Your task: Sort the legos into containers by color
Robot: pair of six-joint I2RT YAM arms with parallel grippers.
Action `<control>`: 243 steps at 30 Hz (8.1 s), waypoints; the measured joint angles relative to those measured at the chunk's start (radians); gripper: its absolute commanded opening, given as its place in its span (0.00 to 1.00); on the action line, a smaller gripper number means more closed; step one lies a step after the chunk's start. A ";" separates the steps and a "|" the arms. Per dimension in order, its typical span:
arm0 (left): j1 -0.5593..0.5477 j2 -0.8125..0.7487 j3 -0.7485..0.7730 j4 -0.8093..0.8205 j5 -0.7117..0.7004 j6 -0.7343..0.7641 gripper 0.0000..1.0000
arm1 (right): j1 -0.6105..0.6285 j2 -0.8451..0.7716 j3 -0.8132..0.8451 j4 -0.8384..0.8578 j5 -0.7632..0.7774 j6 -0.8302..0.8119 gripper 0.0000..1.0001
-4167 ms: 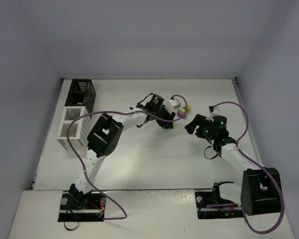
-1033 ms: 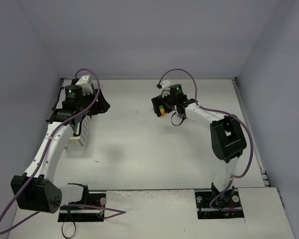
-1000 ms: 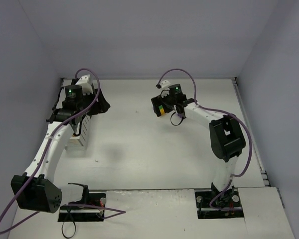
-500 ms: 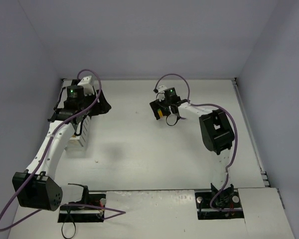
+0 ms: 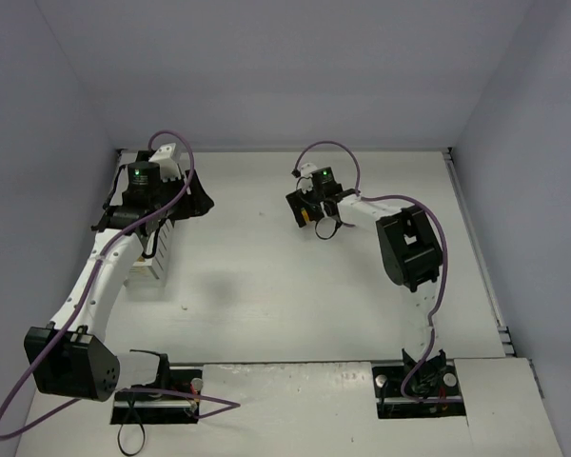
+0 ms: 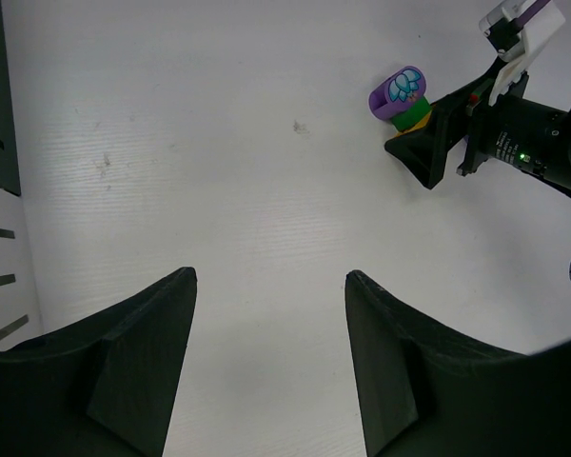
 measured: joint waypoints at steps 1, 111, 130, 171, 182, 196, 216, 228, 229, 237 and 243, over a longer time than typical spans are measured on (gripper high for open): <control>0.000 0.000 0.000 0.002 0.003 0.000 0.58 | 0.000 0.003 0.002 0.006 0.000 0.002 0.72; -0.050 -0.129 -0.008 0.066 0.196 -0.093 0.01 | 0.380 -0.857 -0.743 0.468 -0.054 -0.075 0.02; -0.016 -0.232 -0.161 0.050 0.113 -0.049 0.01 | 0.387 -0.465 -0.586 0.335 -0.033 0.006 0.18; -0.138 -0.050 -0.177 0.212 0.514 -0.209 0.01 | 0.406 -0.835 -0.684 0.459 -0.092 -0.098 0.75; -0.148 -0.033 -0.177 0.209 0.536 -0.209 0.01 | 0.406 -0.820 -0.630 0.451 -0.091 -0.159 0.70; -0.159 -0.017 -0.176 0.202 0.539 -0.206 0.01 | 0.412 -0.796 -0.626 0.449 -0.111 -0.172 0.03; -0.008 0.048 0.031 0.030 0.340 -0.117 0.01 | 0.352 -0.844 -0.828 0.460 -0.040 -0.136 0.00; 0.099 0.335 0.402 0.002 -0.278 0.065 0.01 | 0.345 -0.911 -0.863 0.507 -0.057 -0.074 0.00; 0.122 0.378 0.428 0.001 -0.299 0.072 0.01 | 0.344 -0.911 -0.863 0.509 -0.059 -0.072 0.00; 0.193 0.660 0.615 -0.002 -0.377 0.106 0.02 | 0.337 -0.911 -0.864 0.520 -0.082 -0.055 0.00; 0.206 0.780 0.752 -0.022 -0.380 0.113 0.11 | 0.337 -0.911 -0.864 0.522 -0.099 -0.051 0.00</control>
